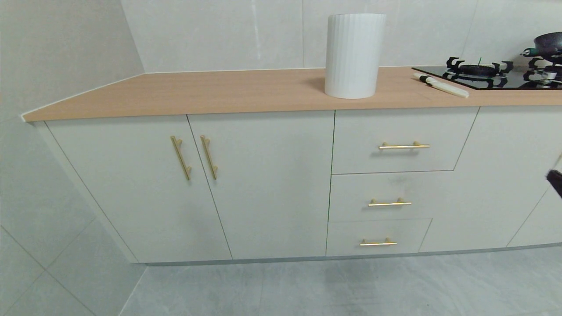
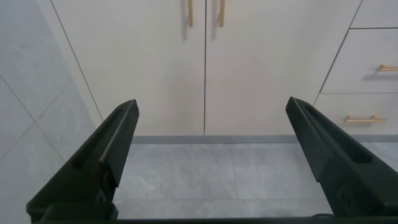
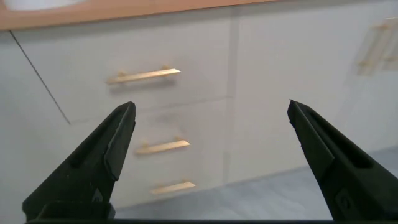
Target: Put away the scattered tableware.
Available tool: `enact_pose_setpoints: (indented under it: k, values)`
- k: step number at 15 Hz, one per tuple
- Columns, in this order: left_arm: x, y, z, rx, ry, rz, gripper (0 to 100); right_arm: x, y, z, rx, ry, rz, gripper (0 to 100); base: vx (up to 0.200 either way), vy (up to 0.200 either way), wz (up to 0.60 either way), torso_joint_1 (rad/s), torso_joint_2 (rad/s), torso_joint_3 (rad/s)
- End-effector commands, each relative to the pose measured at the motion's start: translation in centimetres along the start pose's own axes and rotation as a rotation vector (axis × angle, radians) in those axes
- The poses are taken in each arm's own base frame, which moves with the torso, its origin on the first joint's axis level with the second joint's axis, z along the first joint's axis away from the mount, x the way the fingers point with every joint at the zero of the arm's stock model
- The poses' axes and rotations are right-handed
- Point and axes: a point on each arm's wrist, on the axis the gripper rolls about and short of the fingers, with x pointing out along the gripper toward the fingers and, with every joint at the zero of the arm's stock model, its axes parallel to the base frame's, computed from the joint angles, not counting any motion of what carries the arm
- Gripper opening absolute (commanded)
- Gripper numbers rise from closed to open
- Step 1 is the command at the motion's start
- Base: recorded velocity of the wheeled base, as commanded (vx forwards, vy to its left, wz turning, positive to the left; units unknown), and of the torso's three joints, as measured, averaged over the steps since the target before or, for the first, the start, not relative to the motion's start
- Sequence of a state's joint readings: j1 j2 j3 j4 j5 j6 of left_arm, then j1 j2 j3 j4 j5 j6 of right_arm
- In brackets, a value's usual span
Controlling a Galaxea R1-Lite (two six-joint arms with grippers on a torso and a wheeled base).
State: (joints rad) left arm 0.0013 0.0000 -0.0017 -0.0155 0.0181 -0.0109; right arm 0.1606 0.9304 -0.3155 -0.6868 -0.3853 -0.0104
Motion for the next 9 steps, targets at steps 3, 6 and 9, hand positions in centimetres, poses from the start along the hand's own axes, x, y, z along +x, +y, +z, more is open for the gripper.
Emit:
enact_pose_setpoints:
  k: [3, 6, 9]
  values:
    - [0.0, 0.0, 0.0, 0.0, 0.0, 0.001, 100, -13.4, -5.4, -2.2, -0.094, -0.166, -0.237, 100, 0.0, 0.0, 0.0, 0.0, 0.0, 0.0]
    - [0.0, 0.0, 0.0, -0.001, 0.0, 0.001, 100, -15.0, -5.8, -2.8, -0.071, -0.255, -0.247, 100, 0.0, 0.0, 0.0, 0.0, 0.0, 0.0]
    - [0.0, 0.0, 0.0, 0.0, 0.0, 0.001, 100, -15.9, -5.8, -3.6, -0.033, -0.294, -0.342, 100, 0.0, 0.0, 0.0, 0.0, 0.0, 0.0]
